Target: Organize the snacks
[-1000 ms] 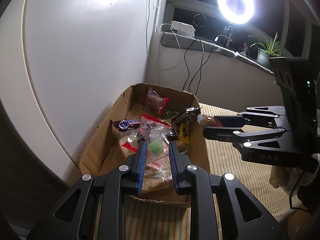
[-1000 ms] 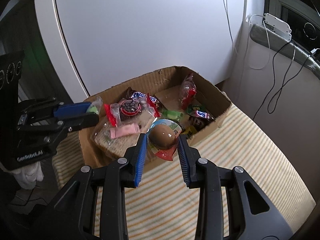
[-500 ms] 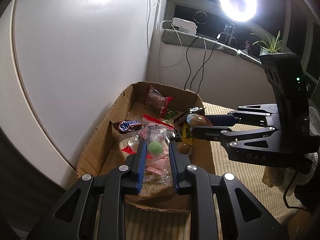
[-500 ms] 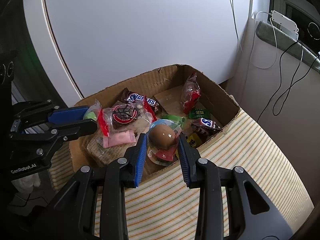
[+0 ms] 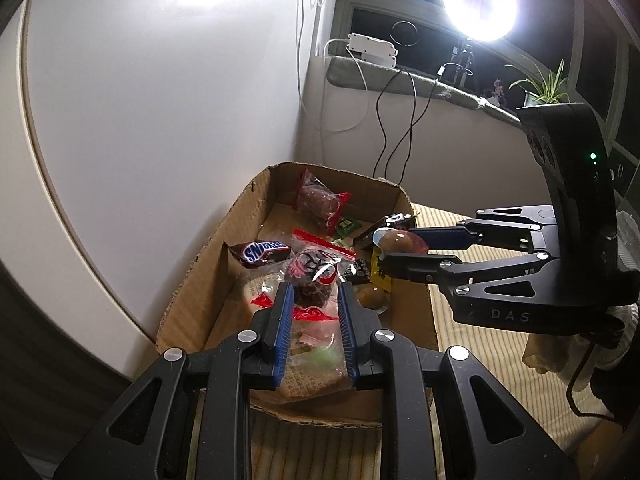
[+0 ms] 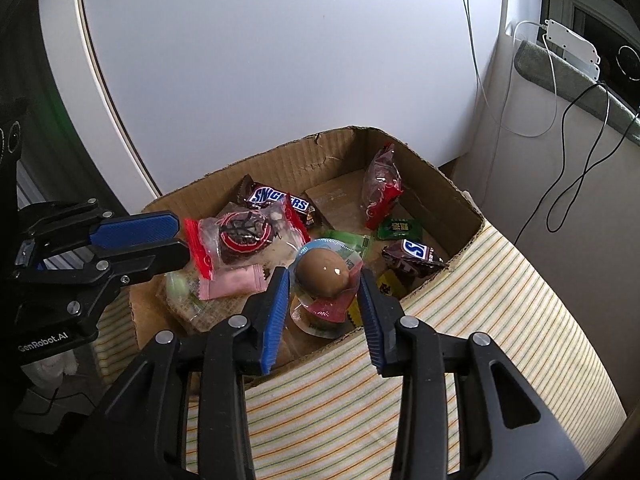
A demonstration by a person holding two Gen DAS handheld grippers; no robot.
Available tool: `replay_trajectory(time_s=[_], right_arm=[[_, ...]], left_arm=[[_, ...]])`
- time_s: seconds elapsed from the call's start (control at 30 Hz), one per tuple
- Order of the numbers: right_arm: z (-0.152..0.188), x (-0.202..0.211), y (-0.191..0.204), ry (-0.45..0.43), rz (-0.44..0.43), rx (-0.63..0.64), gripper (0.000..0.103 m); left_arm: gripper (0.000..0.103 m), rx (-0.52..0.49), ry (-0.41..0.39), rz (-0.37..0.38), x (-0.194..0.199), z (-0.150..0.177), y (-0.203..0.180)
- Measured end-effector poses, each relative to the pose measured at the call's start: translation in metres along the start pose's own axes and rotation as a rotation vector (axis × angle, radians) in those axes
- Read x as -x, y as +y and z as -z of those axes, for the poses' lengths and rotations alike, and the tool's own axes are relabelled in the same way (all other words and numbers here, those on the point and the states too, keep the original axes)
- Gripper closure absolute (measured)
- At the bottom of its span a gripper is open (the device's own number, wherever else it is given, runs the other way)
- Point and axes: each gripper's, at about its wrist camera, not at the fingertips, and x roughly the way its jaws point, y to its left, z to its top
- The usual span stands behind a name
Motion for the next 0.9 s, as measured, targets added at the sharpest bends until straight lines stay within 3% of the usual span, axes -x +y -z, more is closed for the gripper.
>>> replay_trajectory(time_s=[0.1,0.2,0.27,0.33,0.47,0.53,0.6,0.7,0.9], right_arm=[[0.0,0.001,-0.001,-0.004,0.005,-0.003,0.063],[-0.002,0.003,0.0,-0.016,0.016,-0.004,0.042],[-0.003,0.005,0.0,-0.026,0.02,-0.002,0.038],[-0.003,0.006,0.0,-0.029,0.024,-0.003,0.036],[-0.004,0.009,-0.001,-0.042,0.043,-0.007,0.024],[-0.003,0.011,-0.003,-0.046,0.044,-0.015,0.022],[-0.003,0.012,-0.006,-0.047,0.049,-0.025,0.019],[-0.003,0.015,-0.009,-0.055,0.051,-0.041,0.016],[-0.001,0.022,-0.011,-0.064,0.057,-0.057,0.016]], left_arm=[[0.078,0.001,0.001,-0.006,0.0,0.0,0.001],[0.072,0.0,0.0,-0.013,0.001,0.001,0.001],[0.07,0.0,0.002,-0.017,0.001,0.001,0.002],[0.058,0.004,0.001,-0.023,0.002,0.002,0.002],[0.053,0.004,0.0,-0.031,0.003,0.002,0.003],[0.043,0.006,-0.002,-0.036,0.003,0.001,0.003],[0.042,0.009,0.0,-0.037,0.003,0.001,0.003],[0.033,0.012,-0.001,-0.046,0.004,0.001,0.003],[0.031,0.022,0.001,-0.056,0.005,0.0,0.004]])
